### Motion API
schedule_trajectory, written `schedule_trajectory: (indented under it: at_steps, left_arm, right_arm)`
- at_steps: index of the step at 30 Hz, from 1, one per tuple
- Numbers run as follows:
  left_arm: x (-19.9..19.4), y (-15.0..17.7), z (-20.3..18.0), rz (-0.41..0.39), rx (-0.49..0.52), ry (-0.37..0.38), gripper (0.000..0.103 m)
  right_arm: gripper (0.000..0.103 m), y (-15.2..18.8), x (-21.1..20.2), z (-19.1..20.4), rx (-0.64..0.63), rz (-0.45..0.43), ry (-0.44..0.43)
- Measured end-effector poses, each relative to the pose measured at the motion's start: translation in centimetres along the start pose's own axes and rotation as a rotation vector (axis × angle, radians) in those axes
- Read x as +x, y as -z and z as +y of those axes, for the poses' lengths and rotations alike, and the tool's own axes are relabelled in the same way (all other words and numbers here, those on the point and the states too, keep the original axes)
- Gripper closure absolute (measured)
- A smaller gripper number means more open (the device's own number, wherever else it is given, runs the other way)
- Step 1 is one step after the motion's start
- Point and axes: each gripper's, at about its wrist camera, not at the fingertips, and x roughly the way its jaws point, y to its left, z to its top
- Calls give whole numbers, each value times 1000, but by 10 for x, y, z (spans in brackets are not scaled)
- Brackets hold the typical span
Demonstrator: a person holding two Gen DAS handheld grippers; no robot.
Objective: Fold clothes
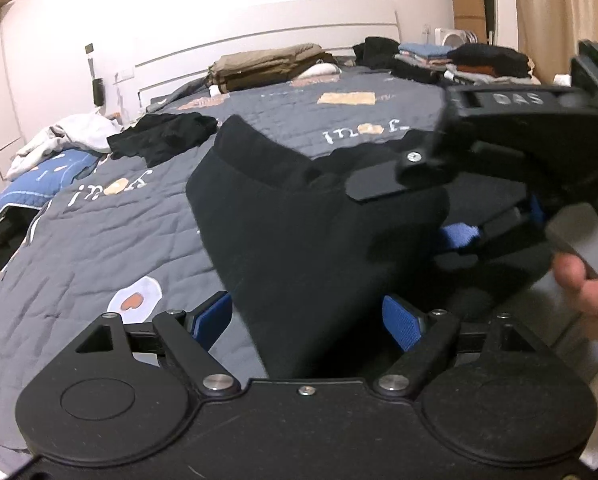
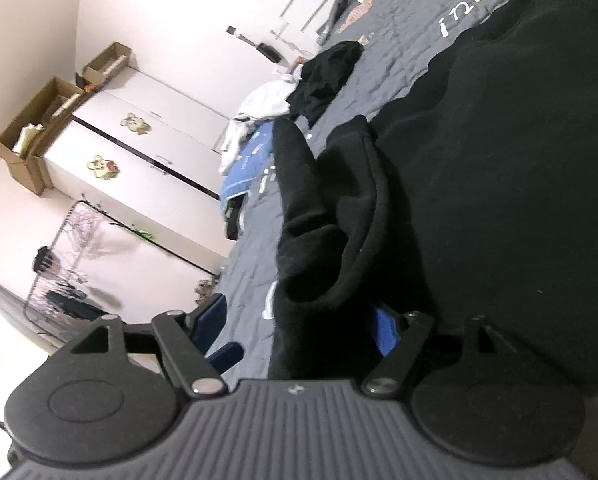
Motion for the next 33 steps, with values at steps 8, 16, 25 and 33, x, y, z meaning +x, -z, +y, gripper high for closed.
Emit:
schedule_trajectory:
  at_steps: [8,16,25,33]
  left_arm:
    - [-2,13,16,22,-10,-18,20]
    - [-7,14,14,3,12,-5,18]
    - [-6,16,-20,-60,196,-65,18]
    - [-1,12,-63,-140,329,-77,18]
  right_arm:
    - [28,2,19,-5,41,-15,59]
    - [62,6,28,-4,27,-56,-9]
    - [81,-1,7,7,-1,-119,14]
    - [81,-21,-61,28,-74,-270,-5]
